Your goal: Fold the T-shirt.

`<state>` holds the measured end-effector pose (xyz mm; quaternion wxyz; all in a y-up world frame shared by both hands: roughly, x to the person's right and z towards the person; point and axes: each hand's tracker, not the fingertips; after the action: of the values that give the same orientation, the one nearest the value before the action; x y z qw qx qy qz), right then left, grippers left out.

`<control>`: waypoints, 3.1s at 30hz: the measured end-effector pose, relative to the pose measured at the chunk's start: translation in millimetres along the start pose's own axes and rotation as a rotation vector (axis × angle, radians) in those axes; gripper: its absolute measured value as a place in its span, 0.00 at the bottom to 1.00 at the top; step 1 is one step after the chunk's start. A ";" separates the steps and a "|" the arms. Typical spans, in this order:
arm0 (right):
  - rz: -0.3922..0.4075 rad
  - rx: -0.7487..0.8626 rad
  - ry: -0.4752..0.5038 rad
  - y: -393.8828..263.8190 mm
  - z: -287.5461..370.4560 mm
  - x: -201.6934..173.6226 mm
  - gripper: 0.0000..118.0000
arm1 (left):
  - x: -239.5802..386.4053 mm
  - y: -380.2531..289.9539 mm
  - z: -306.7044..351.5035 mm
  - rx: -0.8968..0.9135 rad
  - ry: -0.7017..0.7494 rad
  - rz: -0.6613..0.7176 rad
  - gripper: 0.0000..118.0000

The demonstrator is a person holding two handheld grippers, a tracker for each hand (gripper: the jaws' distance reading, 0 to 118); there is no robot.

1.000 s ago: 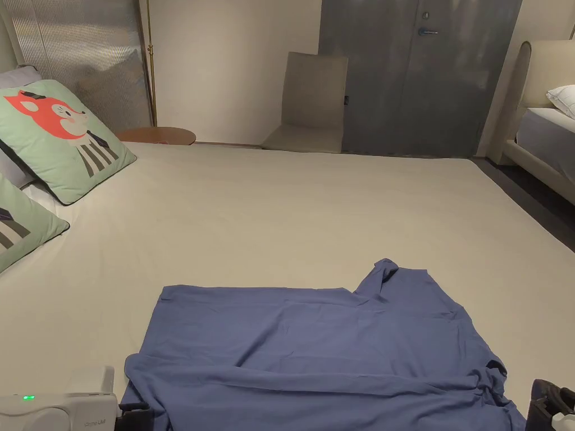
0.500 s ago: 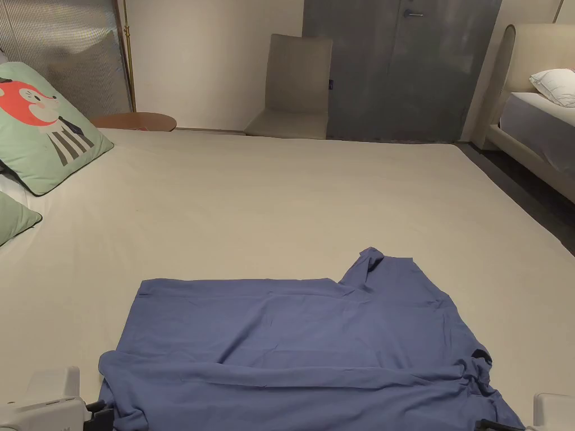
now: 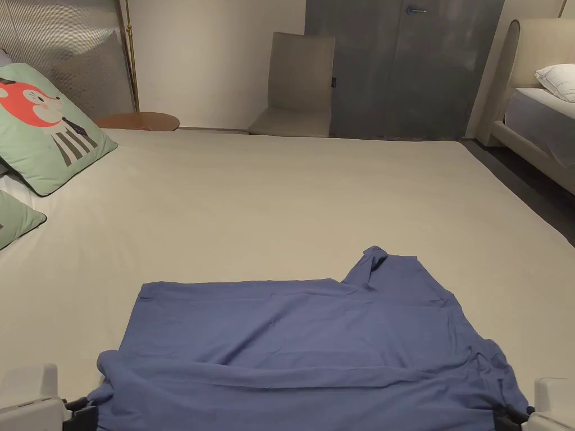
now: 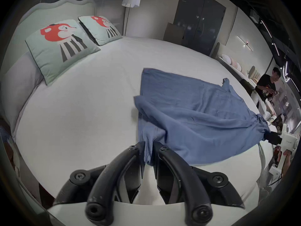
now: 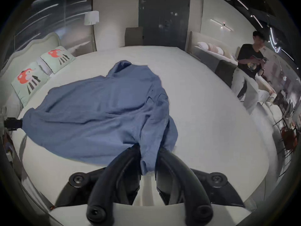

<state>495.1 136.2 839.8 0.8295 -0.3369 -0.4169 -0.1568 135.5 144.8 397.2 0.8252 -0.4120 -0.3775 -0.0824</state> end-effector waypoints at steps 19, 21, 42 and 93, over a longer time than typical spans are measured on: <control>-0.069 -0.152 0.009 -75.7 43.4 10.4 0.12 | -33.5 -94.5 44.0 -0.078 0.018 0.154 0.05; -0.084 -0.165 0.014 -79.0 37.8 10.5 0.13 | -29.0 -93.3 40.0 -0.078 0.040 0.121 0.05; -0.142 0.594 -0.083 25.8 125.1 -38.8 0.60 | 76.5 -2.1 128.9 0.619 -0.002 -0.074 0.41; -0.118 -0.311 -0.097 126.1 -205.6 -4.2 0.71 | 12.9 118.1 -123.2 -0.043 0.054 0.050 0.01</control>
<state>681.2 85.5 695.0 0.7357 -0.4434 -0.4460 -0.2515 265.7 132.0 286.9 0.8279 -0.4366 -0.3427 -0.0811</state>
